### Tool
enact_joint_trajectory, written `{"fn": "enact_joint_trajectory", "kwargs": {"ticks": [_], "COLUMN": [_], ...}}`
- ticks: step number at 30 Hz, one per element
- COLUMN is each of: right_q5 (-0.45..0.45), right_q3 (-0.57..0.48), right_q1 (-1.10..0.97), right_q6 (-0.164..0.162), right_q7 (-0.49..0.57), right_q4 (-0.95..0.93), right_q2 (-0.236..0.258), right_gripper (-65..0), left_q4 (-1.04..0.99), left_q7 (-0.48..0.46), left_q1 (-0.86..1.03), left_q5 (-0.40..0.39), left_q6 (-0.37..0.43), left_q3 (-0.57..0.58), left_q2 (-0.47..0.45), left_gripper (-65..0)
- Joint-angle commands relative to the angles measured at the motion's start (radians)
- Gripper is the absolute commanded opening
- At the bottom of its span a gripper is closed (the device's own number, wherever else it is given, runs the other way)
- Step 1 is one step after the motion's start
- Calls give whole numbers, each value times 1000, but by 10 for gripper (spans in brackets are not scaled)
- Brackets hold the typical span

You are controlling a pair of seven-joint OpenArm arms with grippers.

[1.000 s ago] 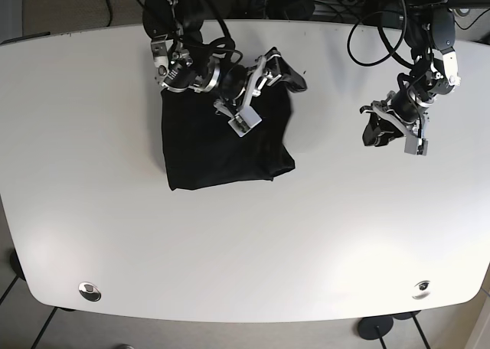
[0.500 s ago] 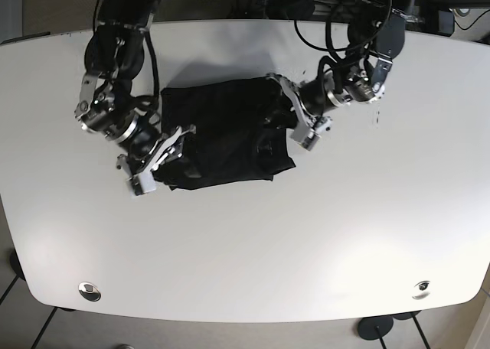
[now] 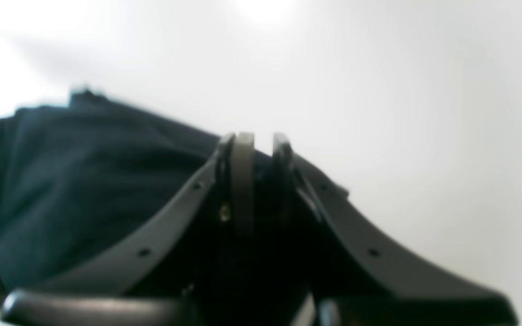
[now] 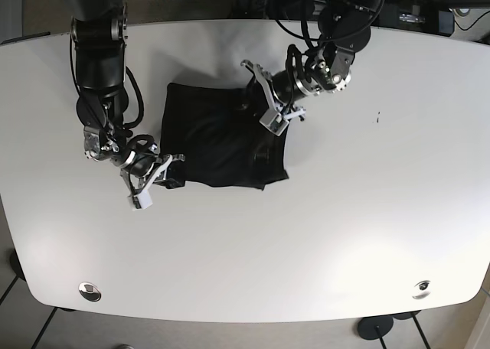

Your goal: Fold the T-shirt properly

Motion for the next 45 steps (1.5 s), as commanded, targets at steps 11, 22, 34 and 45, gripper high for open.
{"fn": "enact_joint_trajectory", "kwargs": {"ticks": [11,22,34,45], "right_q5": [13,10,19,20], "right_q3": [0,-3,6,69], "right_q1": [-206,-289,-288,-286], "right_q6": [3,3,3,7], "right_q7": [7,-76,-76,-76], "right_q4": [297,424,424,427], "right_q2": [-17,-129,-49,-60], "right_gripper": [-593,-593,-593,-593], "left_q4": [-423,53,-196,-341], "left_q7": [-47,98,-132,-133], "left_q1": [-450,-313,-301,-200], "left_q5": [55,61,144,150], "left_q6": [44,101,560,244], "left_q3": [-21,-22,226,-75], "left_q2": [-44,-47,88,-121], "left_gripper": [-518,-393,-272,-276]}}
